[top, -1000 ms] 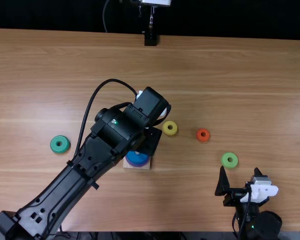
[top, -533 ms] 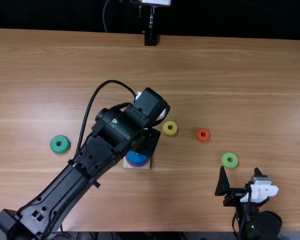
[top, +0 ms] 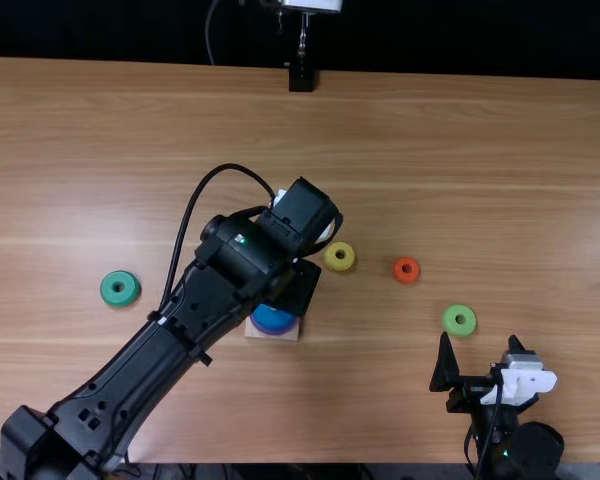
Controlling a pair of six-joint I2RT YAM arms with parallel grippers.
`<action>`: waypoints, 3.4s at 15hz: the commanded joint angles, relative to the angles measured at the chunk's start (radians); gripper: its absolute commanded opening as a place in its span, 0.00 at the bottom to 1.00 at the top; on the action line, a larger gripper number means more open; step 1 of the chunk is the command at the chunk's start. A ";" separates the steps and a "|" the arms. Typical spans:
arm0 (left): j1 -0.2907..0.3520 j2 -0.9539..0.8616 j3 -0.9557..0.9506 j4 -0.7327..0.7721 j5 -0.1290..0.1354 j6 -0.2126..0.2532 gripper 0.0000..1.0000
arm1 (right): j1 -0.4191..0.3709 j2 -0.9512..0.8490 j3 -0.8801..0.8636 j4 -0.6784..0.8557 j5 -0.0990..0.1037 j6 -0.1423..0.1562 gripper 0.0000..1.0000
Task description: Build the Hanoi tower: stack the rings onto the peg from bottom to top in this color order: purple, dark blue, light blue, dark green, light green, yellow, orange.
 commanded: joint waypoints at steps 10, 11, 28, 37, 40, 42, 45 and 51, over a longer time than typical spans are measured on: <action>0.109 -0.003 0.052 0.004 0.167 0.003 1.00 | -0.014 -0.012 -0.070 -0.071 0.011 0.005 1.00; 0.129 -0.010 0.067 0.015 0.167 0.003 1.00 | -0.014 -0.012 -0.070 -0.071 0.011 0.005 1.00; 0.668 -0.466 -0.599 0.578 0.090 0.386 1.00 | -0.014 -0.012 -0.070 -0.071 0.011 0.005 1.00; 0.667 -0.299 -0.727 0.567 0.034 0.447 1.00 | -0.014 -0.012 -0.070 -0.071 0.011 0.005 1.00; 0.672 -0.234 -0.703 0.532 0.036 0.443 1.00 | -0.014 -0.012 -0.070 -0.071 0.011 0.005 1.00; 0.679 -0.187 -0.694 0.526 0.036 0.443 1.00 | -0.014 -0.012 -0.070 -0.071 0.011 0.005 1.00; 0.684 -0.142 -0.668 0.534 0.045 0.443 1.00 | -0.014 -0.012 -0.070 -0.071 0.011 0.005 1.00; 0.742 -0.066 -0.637 0.545 0.056 0.435 1.00 | -0.014 -0.012 -0.070 -0.071 0.011 0.005 1.00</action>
